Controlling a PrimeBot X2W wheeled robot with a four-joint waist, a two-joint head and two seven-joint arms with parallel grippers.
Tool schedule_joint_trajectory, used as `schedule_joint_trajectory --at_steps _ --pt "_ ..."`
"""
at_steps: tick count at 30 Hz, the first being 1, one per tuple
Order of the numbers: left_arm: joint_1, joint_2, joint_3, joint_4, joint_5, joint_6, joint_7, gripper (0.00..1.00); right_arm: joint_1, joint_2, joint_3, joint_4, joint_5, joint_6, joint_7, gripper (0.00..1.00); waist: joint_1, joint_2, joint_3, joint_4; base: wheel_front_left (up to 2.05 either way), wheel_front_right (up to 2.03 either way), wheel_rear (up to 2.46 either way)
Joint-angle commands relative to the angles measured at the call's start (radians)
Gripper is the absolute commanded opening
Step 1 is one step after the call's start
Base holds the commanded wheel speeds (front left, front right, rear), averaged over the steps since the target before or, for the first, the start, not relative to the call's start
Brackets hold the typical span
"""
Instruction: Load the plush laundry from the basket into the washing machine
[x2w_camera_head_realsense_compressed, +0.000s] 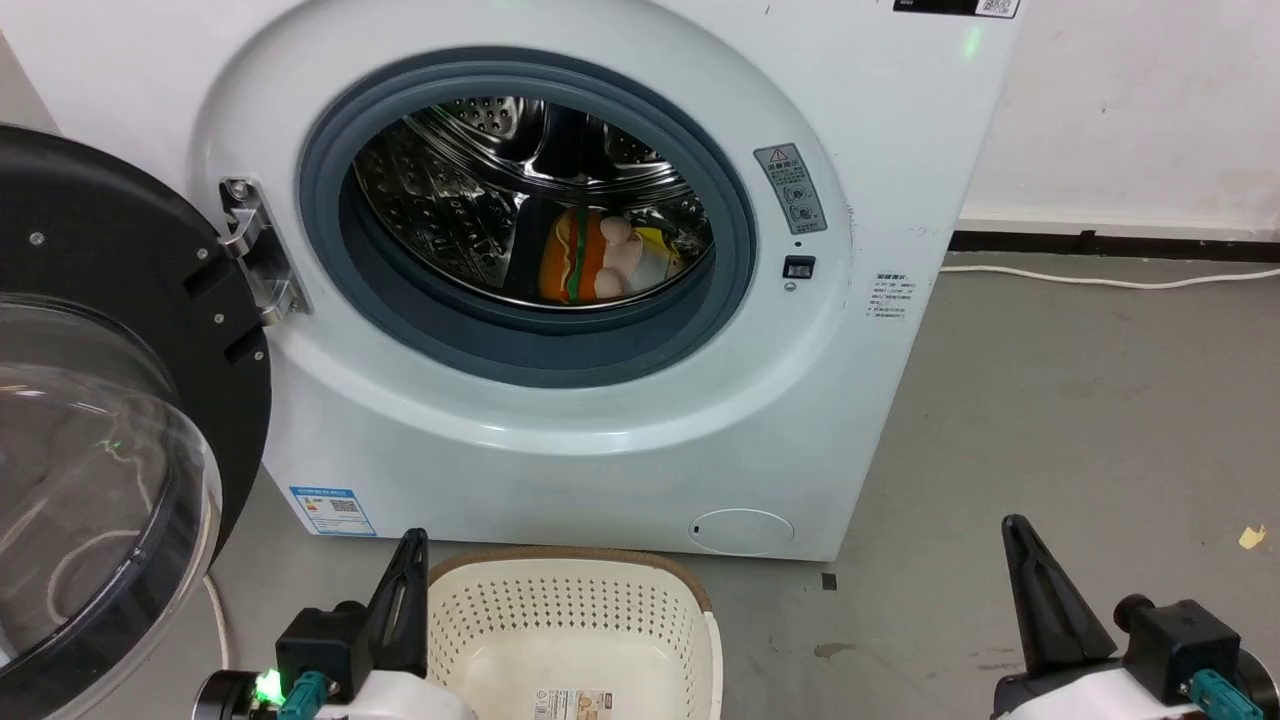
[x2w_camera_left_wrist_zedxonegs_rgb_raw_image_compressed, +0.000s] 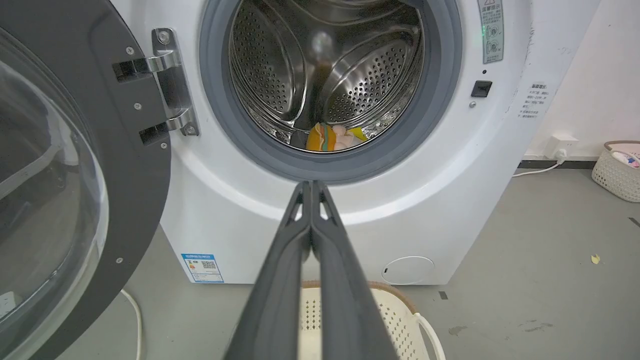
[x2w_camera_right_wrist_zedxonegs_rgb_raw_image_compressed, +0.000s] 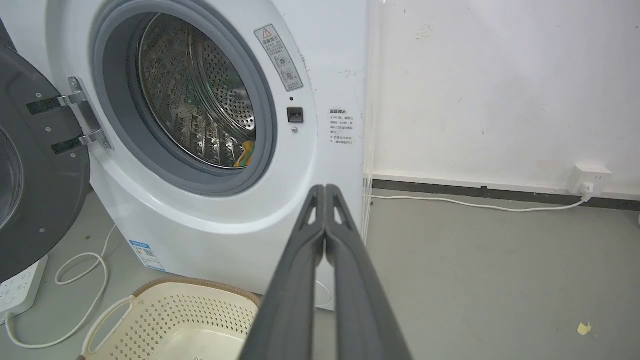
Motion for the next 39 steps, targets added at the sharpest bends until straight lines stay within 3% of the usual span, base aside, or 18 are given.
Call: schedule_joint_trajectory --at_steps 1,39 --pt "-0.007 -0.006 0.010 -0.009 0.013 -0.008 0.008 0.00 -0.021 0.000 -0.001 -0.005 -0.008 0.000 0.007 0.00 -0.0001 0.0000 0.000 0.000 0.00 0.00 0.00" --pt "-0.014 -0.039 0.070 -0.049 0.081 -0.036 0.083 0.00 -0.044 0.000 -0.002 -0.009 -0.055 -0.001 0.083 0.00 -0.0001 0.0000 -0.001 -0.009 0.00 0.00 0.00"
